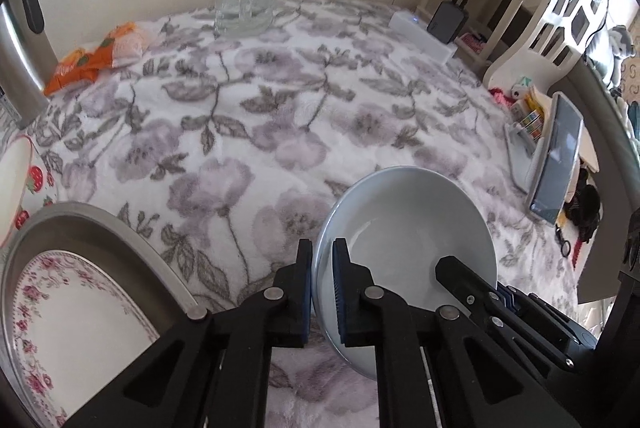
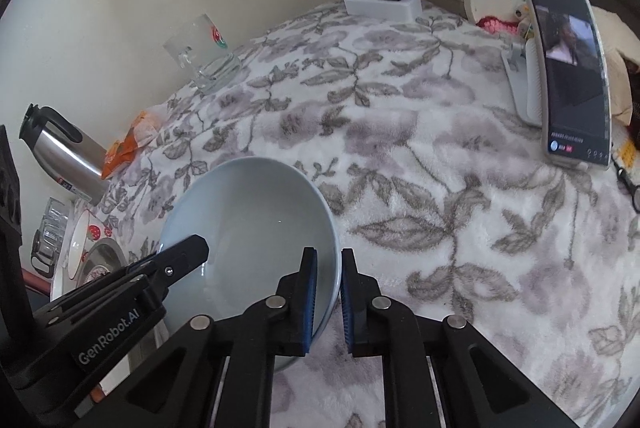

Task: Organize plates and bowls
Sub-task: 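Lift the white bowl and carry it toward the basin with both tools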

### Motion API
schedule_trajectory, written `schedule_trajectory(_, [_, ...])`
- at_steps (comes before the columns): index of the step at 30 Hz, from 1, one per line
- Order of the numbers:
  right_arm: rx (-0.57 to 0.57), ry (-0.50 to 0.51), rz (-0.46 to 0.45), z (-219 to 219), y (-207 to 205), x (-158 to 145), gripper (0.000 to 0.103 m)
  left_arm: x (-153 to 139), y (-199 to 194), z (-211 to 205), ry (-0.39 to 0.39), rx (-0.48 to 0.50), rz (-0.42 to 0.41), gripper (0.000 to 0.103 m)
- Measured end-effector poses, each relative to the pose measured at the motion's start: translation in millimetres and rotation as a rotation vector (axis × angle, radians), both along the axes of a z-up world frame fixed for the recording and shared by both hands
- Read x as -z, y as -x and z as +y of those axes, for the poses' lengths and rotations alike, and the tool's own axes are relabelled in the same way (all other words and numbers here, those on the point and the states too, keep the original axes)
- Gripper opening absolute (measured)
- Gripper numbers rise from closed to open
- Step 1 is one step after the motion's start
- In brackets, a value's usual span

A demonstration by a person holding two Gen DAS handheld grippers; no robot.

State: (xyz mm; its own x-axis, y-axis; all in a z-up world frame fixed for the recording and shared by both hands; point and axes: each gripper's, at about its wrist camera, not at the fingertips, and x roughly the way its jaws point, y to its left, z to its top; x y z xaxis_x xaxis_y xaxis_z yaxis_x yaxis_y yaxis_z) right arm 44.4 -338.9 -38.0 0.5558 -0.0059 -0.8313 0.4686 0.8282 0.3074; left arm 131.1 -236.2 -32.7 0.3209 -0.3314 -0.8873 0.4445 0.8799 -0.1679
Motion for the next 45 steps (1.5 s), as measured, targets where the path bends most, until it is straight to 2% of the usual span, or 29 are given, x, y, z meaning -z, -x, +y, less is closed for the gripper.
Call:
schedule_trajectory(7, [0.001,0.053,-0.074,7,7,-41,0.012,-35,7,9,0.06,-0.007,-0.044,0.01])
schedule_trajectory(15, [-0.021,0.065,-0.109,24,12,-59,0.012,-60,19,28,0.077,-0.023,-0.072,0.01])
schedule_trajectory(29, [-0.114,0.117,-0.115,67,14,-70,0.012,-68,29,76,0.13,-0.099,-0.034,0.01])
schedule_trajectory(45, [-0.25,0.116,-0.136,139,3,-78,0.012,-78,36,166,0.209,-0.254,-0.002,0.01])
